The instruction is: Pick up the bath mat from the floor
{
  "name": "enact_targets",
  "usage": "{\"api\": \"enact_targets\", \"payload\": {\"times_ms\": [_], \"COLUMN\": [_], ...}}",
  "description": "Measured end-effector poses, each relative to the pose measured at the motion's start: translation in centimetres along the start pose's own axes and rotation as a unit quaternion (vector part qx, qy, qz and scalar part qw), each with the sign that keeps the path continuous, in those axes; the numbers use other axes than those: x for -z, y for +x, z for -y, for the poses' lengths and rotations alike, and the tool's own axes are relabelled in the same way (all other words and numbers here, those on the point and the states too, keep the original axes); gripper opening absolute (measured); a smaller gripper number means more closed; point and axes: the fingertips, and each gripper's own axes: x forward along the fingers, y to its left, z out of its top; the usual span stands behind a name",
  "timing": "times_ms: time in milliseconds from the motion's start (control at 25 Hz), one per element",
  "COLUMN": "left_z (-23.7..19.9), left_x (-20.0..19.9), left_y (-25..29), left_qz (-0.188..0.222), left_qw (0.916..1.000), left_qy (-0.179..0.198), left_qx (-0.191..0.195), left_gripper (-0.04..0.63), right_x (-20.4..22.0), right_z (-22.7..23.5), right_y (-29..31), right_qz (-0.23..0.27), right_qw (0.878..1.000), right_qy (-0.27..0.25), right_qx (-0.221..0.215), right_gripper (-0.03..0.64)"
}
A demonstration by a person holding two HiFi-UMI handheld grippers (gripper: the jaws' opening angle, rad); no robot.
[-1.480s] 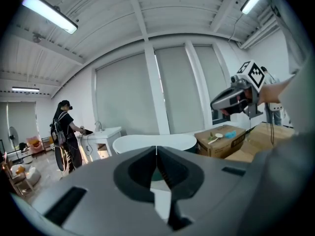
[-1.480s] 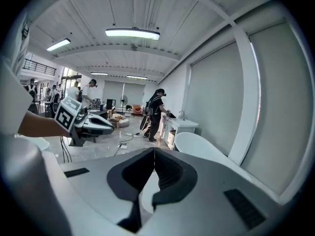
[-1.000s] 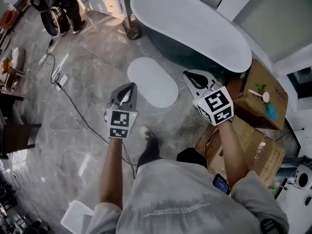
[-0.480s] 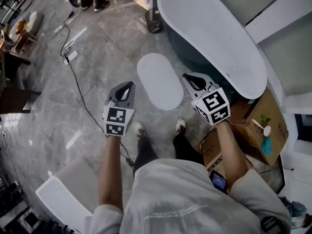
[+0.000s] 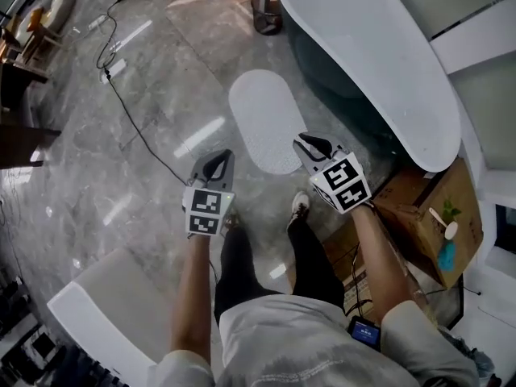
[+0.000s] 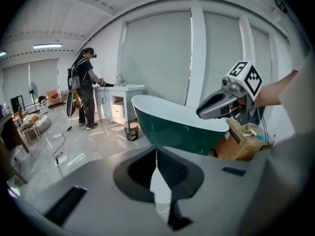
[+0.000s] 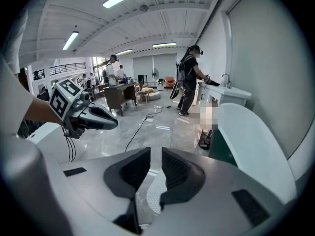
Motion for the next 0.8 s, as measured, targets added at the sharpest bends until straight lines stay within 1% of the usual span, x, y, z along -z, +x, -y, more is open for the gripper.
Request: {"api": "enact_targets", "payload": {"times_ms": [40, 80, 200, 320, 480, 640, 800], "left_z": [0.1, 0.1, 0.1, 0.4, 1.4, 1.1, 2.1], "left_x": [1.9, 3.9, 10.2, 16.4, 24.1, 30.8, 37.1], "left_y": [1.3, 2.7, 7.0, 11.2, 16.3, 20.5, 23.9], "left_qz": [-0.006, -0.012, -0.032, -0.054, -0.087, -0.113, -0.151], "left_qw": [0.9999, 0.9997, 0.9981, 0.9962, 0.9922, 0.9875, 0.9797], "left_qy": [-0.009, -0.020, -0.051, -0.067, -0.085, -0.105, -0.121], "left_qx": [0.004, 0.008, 0.013, 0.014, 0.027, 0.036, 0.054], "left_gripper": [0.017, 0.018, 0.017, 0.018, 0.018, 0.018, 0.017], "right_x": [1.9, 3.9, 10.2, 16.5, 25.3, 31.8, 39.3], "right_z": [-0.2, -0.3, -0.6, -1.2, -1.9, -2.8, -3.0], "right_y": [1.6, 3.3, 8.4, 13.1, 18.9, 25.6, 32.1], "right_qz": [-0.009, -0.018, -0.050, -0.082, -0.130, -0.161, -0.206], "right_qw": [1.000, 1.000, 0.998, 0.995, 0.989, 0.983, 0.972], "right_qy": [0.006, 0.012, 0.032, 0.038, 0.029, 0.024, -0.012], "right_qx": [-0.002, -0.003, -0.013, -0.034, -0.056, -0.083, -0.112], "right_gripper": [0.078, 0.093, 0.113, 0.134, 0.156, 0.179, 0.212]}}
